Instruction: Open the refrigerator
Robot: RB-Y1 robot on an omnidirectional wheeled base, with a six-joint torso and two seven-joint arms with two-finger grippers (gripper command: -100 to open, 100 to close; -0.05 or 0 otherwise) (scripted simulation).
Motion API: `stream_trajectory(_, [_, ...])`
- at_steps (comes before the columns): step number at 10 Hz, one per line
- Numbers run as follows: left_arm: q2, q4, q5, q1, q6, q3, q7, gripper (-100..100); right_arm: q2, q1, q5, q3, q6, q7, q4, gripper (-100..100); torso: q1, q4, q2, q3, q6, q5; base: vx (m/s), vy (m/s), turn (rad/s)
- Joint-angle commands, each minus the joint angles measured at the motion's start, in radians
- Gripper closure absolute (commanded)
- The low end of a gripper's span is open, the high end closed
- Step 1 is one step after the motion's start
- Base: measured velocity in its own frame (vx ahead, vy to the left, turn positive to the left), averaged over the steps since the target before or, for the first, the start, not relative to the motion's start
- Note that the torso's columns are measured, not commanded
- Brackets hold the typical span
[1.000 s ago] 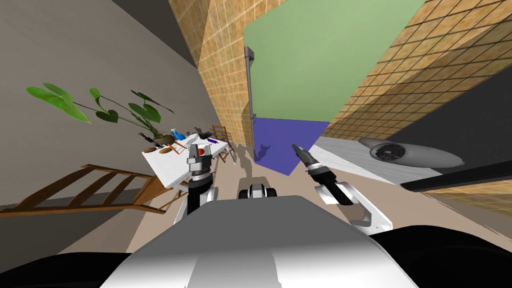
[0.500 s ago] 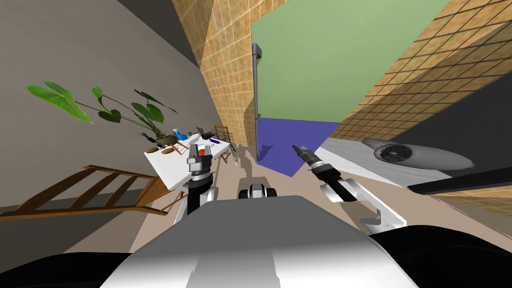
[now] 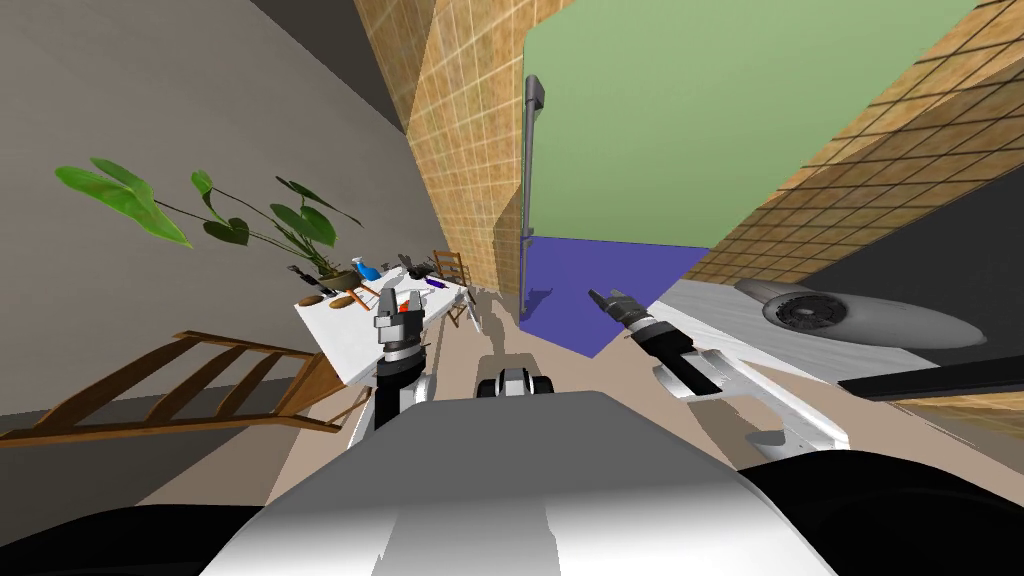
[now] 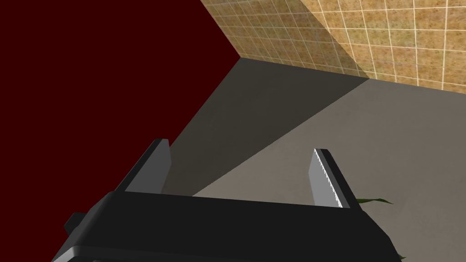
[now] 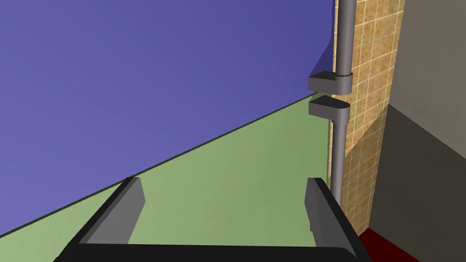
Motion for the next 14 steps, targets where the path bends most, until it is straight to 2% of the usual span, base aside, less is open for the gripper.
stream_trajectory(1, [0.0, 0.0, 0.0, 0.0, 0.0, 0.0, 0.0, 0, -0.071, 0.0, 0.03, -0.021, 0.042, 0.01, 0.019, -100, -0.001, 0.0, 0.001, 0.0, 0.0, -0.001, 0.065, 0.089, 0.045])
stream_trajectory(2, [0.0, 0.0, 0.0, 0.0, 0.0, 0.0, 0.0, 0, -0.078, 0.0, 0.03, -0.021, 0.042, 0.01, 0.019, -100, 0.0, 0.0, 0.0, 0.0, 0.0, 0.0, 0.05, 0.075, 0.026])
stream_trajectory(4, [0.0, 0.0, 0.0, 0.0, 0.0, 0.0, 0.0, 0, -0.147, 0.004, 0.065, -0.046, 0.099, 0.021, 0.039, -100, 0.003, 0.0, 0.001, 0.001, 0.0, 0.001, 0.05, 0.127, 0.079])
stream_trajectory(5, [0.0, 0.0, 0.0, 0.0, 0.0, 0.0, 0.0, 0, -0.167, 0.004, 0.065, -0.046, 0.099, 0.021, 0.039, -100, 0.005, 0.0, 0.0, 0.0, 0.0, 0.001, 0.069, 0.117, 0.017])
stream_trajectory(6, [0.0, 0.0, 0.0, 0.0, 0.0, 0.0, 0.0, 0, -0.199, 0.006, 0.08, -0.057, 0.127, 0.026, 0.05, -100, 0.002, 0.0, -0.001, -0.001, 0.0, 0.001, 0.083, 0.123, 0.059])
stream_trajectory(7, [0.0, 0.0, 0.0, 0.0, 0.0, 0.0, 0.0, 0, -0.21, 0.006, 0.08, -0.057, 0.127, 0.026, 0.05, -100, 0.001, 0.0, -0.001, -0.001, 0.0, 0.0, 0.073, 0.085, 0.035])
stream_trajectory(9, [0.0, 0.0, 0.0, 0.0, 0.0, 0.0, 0.0, 0, -0.281, 0.007, 0.106, -0.079, 0.183, 0.034, 0.073, -100, 0.0, 0.0, 0.0, 0.0, 0.0, 0.0, 0.095, 0.11, 0.095])
stream_trajectory(10, [0.0, 0.0, 0.0, 0.0, 0.0, 0.0, 0.0, 0, -0.293, 0.007, 0.106, -0.079, 0.183, 0.034, 0.073, -100, 0.003, 0.0, -0.002, -0.001, 0.0, 0.001, 0.09, 0.096, 0.029])
stream_trajectory(13, [0.0, 0.0, 0.0, 0.0, 0.0, 0.0, 0.0, 0, -0.398, 0.007, 0.137, -0.106, 0.262, 0.045, 0.109, -100, 0.004, 0.0, 0.0, 0.0, 0.0, 0.001, 0.1, 0.141, 0.102])
stream_trajectory(14, [0.0, 0.0, 0.0, 0.0, 0.0, 0.0, 0.0, 0, -0.408, 0.007, 0.137, -0.106, 0.262, 0.045, 0.109, -100, 0.003, 0.0, -0.001, -0.001, 0.0, 0.001, 0.083, 0.102, 0.037])
